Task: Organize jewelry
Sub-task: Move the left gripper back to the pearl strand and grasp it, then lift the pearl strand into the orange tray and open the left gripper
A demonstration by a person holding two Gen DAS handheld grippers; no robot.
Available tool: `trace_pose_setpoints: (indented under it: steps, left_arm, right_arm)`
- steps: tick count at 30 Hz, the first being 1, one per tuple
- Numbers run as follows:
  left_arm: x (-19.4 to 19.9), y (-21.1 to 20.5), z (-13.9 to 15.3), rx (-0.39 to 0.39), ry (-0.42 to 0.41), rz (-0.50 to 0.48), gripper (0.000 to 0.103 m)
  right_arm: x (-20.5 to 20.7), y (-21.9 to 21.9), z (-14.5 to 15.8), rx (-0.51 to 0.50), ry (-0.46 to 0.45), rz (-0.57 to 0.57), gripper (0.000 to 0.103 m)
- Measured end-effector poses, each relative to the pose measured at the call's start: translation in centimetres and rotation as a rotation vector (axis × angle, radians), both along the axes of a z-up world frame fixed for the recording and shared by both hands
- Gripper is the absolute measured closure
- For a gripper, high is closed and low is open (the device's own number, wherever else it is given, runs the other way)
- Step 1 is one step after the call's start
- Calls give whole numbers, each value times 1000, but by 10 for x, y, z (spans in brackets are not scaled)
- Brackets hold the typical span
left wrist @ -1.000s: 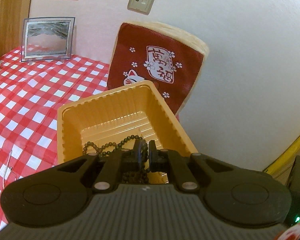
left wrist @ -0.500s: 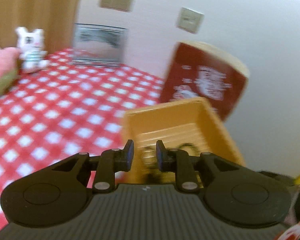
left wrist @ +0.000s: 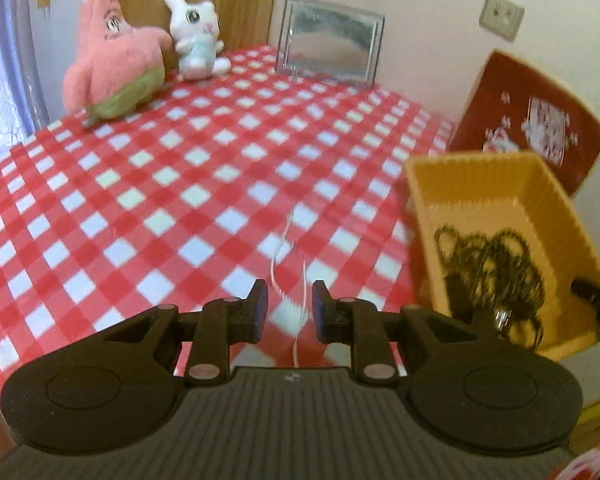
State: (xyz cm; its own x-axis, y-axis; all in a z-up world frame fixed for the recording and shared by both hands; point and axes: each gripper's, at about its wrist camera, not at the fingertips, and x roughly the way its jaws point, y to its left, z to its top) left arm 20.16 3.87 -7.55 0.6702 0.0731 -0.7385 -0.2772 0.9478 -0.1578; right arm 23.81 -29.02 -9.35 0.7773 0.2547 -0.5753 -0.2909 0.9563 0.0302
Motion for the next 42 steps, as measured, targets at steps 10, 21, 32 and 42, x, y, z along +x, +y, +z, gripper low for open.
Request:
trace_pose_setpoints:
  steps: [10, 21, 32, 42]
  left_arm:
    - [12, -24, -37, -12, 92, -55, 83]
    - [44, -29, -60, -78, 156, 75, 83]
    - [61, -36, -65, 23, 144, 107, 101]
    - [50, -18, -40, -17, 97, 63, 102]
  right_arm:
    - [0, 0, 0, 0, 1, -1, 96]
    - [0, 0, 0, 0, 1, -2, 96]
    - [1, -1, -1, -2, 2, -2, 96]
    - [3, -2, -1, -2, 3, -1, 96]
